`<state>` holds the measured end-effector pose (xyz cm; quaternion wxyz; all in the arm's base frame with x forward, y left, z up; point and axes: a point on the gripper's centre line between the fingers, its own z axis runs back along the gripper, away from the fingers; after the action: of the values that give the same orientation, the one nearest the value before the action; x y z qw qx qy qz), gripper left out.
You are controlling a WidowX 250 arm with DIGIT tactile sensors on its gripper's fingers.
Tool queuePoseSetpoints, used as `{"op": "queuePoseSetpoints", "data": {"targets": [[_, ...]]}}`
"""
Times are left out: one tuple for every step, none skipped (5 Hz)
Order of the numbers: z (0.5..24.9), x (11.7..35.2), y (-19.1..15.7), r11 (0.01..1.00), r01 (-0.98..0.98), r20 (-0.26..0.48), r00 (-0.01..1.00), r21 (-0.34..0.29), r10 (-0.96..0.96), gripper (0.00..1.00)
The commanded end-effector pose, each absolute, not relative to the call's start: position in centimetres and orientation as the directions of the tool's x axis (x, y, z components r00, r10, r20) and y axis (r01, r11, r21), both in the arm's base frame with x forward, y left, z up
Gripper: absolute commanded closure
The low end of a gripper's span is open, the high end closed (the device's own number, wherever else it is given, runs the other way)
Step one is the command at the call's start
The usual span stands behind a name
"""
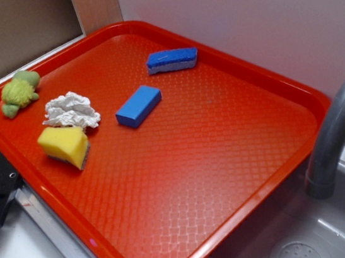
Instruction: Grab the green animal.
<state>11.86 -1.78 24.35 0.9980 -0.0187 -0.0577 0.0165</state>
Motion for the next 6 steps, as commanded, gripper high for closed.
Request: {"op": "queuePoseSetpoints", "data": {"targets": [[24.3, 11.9, -1.8, 0.999, -0.031, 0.115, 0.993, -0.039, 0.035, 0.00], [23.7, 12.8, 0.0, 0.952, -0.275, 0.112, 0.950, -0.133, 0.290, 0.00], [21.9, 14.6, 3.0, 0.847, -0.506, 0.066, 0.851, -0.165, 0.521, 0.00], [19.8, 16.3, 6.2, 0.694, -0.706, 0.032, 0.698, -0.138, 0.716, 0.00], [17.3, 17.0, 8.9, 0.556, -0.827, 0.084, 0.550, -0.079, 0.831, 0.00], [15.2, 17.3, 10.9, 0.553, -0.833, 0.148, 0.543, -0.028, 0.826, 0.00]]}}
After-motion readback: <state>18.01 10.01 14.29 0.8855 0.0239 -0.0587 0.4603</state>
